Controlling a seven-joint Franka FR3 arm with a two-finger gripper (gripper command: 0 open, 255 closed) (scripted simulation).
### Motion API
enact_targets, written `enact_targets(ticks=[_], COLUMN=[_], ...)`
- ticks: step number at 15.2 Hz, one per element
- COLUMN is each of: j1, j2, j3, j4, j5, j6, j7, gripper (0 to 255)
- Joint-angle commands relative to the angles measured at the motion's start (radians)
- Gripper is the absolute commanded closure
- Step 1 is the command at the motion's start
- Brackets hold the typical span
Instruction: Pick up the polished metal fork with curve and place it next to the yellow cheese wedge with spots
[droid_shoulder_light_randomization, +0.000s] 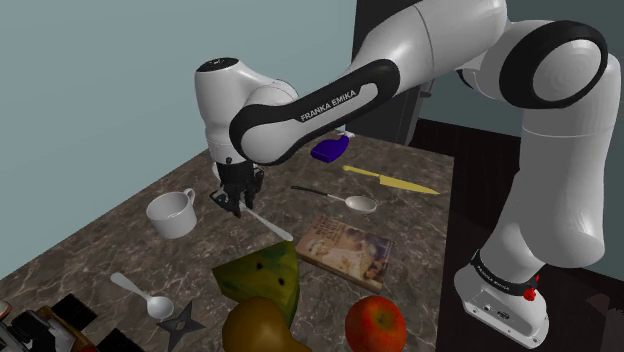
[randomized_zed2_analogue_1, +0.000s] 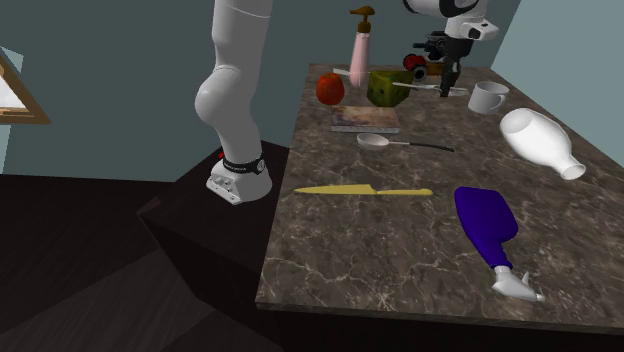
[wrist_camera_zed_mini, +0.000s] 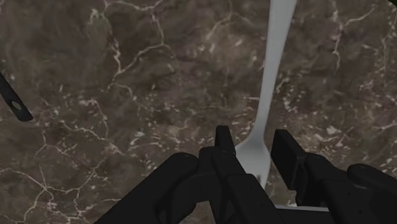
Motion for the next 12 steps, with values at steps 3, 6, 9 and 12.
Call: enact_targets(ticks=[3, 6, 9, 12], j1=[0.002, 0.004, 0.006, 0.009], j2=[0.02, 0.035, 0.052, 0.07], j3=[-0.004, -0.008, -0.012, -0.017], j4=[-0.028, -0.047, -0.065, -0.08], j5=[-0.01, -0.018, -0.027, -0.036], j6=[0.046, 0.08, 0.113, 0.145], j7=[0.006, 0.012, 0.018, 0.024], gripper=[255, 255, 255, 255])
